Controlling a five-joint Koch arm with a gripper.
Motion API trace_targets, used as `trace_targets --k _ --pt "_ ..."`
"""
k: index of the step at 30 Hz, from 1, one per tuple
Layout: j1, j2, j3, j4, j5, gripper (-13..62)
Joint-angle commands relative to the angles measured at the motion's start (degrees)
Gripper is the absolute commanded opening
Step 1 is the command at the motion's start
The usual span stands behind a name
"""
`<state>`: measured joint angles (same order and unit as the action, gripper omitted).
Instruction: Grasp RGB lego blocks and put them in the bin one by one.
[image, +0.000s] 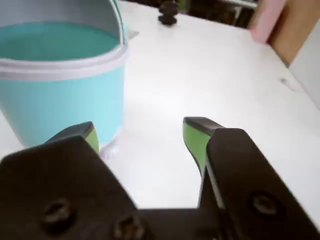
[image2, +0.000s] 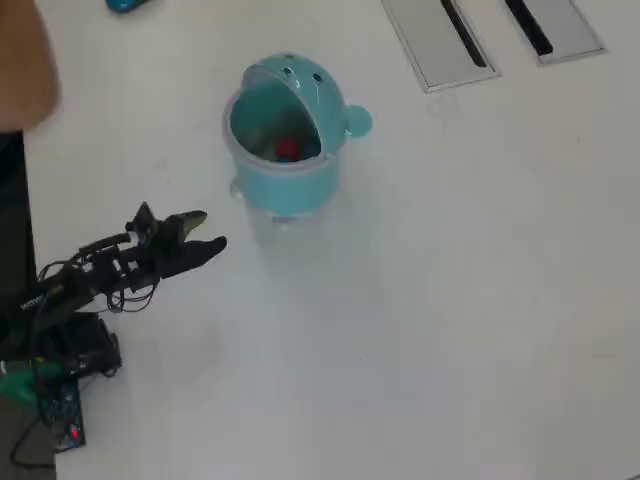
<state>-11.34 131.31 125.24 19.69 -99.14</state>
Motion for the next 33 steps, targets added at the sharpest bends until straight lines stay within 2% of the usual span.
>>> trace_targets --k 1,8,24,33 --pt "0.18 3.78 -0.09 -3.87 -0.09 31.5" --pt "-0.26 4.31 8.17 -4.92 -0.09 33.0" --pt "3.43 4.13 40.78 -28.83 7.56 33.7" --pt "3.87 4.22 48.25 -32.26 7.56 32.9"
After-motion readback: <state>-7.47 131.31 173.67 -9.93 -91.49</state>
